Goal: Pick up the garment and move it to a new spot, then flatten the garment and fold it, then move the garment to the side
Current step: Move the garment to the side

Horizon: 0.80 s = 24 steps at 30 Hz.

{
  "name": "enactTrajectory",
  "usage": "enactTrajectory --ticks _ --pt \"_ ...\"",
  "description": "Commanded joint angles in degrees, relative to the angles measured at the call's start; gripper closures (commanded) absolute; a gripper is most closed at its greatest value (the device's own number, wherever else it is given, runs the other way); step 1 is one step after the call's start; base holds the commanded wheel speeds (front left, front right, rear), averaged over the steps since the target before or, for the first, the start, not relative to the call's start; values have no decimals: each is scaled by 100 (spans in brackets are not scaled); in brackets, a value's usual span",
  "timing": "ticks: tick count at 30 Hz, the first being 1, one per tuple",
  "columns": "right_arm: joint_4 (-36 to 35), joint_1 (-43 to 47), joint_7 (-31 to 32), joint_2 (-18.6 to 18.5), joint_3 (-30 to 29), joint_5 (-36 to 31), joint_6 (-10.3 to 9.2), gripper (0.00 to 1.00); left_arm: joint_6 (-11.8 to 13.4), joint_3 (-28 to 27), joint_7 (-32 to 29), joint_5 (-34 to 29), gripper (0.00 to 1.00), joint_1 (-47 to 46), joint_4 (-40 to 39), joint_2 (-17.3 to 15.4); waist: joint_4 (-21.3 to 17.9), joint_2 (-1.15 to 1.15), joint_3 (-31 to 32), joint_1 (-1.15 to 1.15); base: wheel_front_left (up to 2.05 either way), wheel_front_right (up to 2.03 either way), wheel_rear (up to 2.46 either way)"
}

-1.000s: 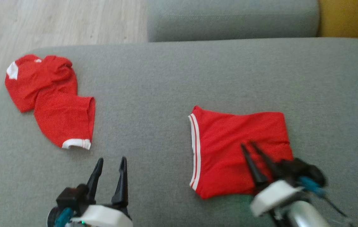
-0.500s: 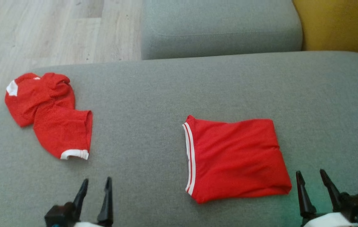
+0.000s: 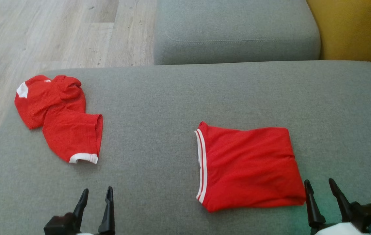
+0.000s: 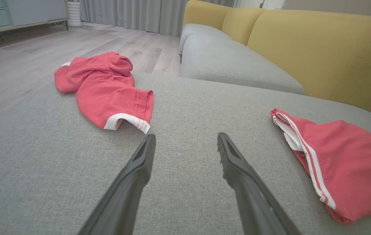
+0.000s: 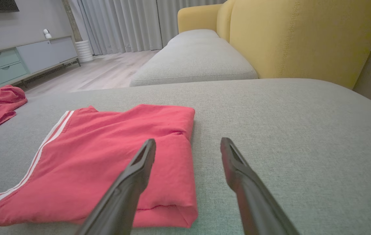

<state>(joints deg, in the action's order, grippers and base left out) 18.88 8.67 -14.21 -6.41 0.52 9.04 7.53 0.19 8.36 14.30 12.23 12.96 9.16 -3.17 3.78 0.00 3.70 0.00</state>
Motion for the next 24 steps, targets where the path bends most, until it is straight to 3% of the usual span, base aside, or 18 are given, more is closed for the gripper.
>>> enactTrajectory --ticks 1,5,8,13,18,24 --pt "-217 -281 -78 -116 158 114 -4 0 1 -226 70 -38 0 -185 -236 29 3 0 -13 0 0 0 0" --pt "-421 -624 420 -273 306 753 -4 0 16 -220 70 -29 0 -214 -282 29 -4 0 -122 0 0 0 0" --pt "-656 -1016 1417 -556 266 1230 -4 0 12 -160 70 -30 0 -249 -290 29 20 0 -200 0 0 0 0" --pt "-693 -1513 2882 -570 -28 1959 -4 0 27 -61 70 0 0 -311 -273 29 138 0 -348 0 0 0 0" --pt "-247 -1861 4073 -774 -57 2004 -4 0 74 169 70 76 0 -494 -268 29 407 0 -618 0 0 0 0" --pt "360 -2079 4591 -707 7 1916 -4 0 150 223 70 117 0 -603 -272 29 608 0 -800 0 0 0 0"
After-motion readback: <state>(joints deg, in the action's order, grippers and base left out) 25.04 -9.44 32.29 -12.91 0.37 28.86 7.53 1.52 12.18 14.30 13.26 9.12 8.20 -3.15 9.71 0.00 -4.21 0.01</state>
